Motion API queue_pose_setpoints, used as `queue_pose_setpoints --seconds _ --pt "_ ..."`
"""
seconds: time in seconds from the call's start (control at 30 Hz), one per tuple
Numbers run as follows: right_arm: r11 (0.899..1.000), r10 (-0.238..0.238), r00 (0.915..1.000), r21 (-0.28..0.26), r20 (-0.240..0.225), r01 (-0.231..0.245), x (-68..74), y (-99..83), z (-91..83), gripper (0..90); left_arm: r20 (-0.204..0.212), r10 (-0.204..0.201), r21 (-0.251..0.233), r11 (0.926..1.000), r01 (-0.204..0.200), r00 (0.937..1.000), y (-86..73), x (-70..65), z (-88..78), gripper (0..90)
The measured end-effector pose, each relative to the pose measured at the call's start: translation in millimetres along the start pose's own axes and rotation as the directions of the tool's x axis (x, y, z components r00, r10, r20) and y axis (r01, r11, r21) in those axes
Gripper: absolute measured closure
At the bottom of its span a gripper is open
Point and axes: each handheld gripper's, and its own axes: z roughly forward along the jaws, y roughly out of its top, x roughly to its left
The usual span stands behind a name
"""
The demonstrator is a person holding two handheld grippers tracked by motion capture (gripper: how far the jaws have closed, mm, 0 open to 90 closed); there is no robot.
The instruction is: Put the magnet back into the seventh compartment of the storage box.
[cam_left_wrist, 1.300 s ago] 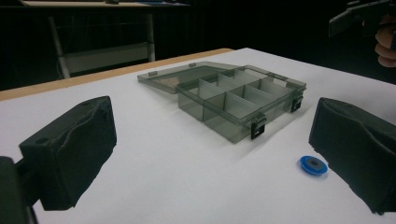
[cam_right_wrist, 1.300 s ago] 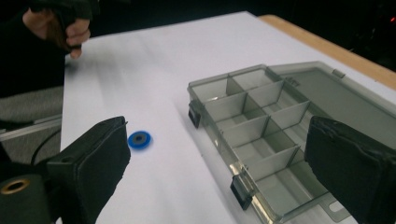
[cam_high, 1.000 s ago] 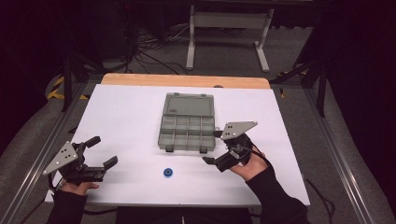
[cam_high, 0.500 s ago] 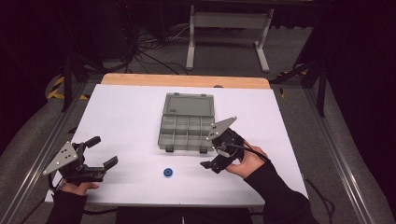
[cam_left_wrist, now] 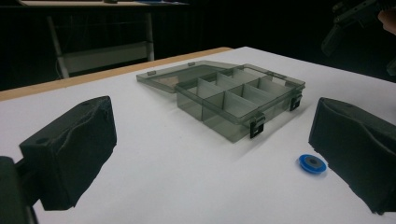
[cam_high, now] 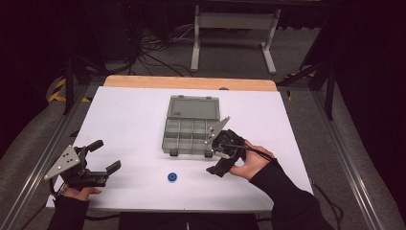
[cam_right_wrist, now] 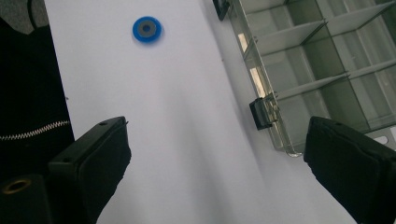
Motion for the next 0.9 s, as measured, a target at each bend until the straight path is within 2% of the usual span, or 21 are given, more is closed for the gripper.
queue_pose_setpoints --seconds 0.13,0.3,0.43,0.9 --pt "0.999 0.001 1.0 0.035 0.002 -0.001 0.6 3.9 1.3 8.1 -0.001 -0.004 -0.002 1.0 0.004 1.0 0.0 -0.1 -0.4 1.3" --pt "1.0 -0.004 1.0 0.03 0.006 0.004 2.8 8.9 2.6 8.1 -0.001 -0.004 -0.002 1.0 0.004 1.0 0.1 -0.2 -0.4 1.3" --pt "1.0 -0.021 0.9997 0.021 -0.008 0.022 5.9 15.3 6.3 8.5 -0.001 -0.004 -0.002 1.0 0.004 1.0 0.1 -0.1 -0.3 1.3" --pt "0.997 -0.069 0.9964 0.019 -0.048 0.07 16.8 43.8 29.5 8.8 -0.001 -0.006 -0.002 1.0 0.006 1.0 -0.4 0.3 -0.3 1.3"
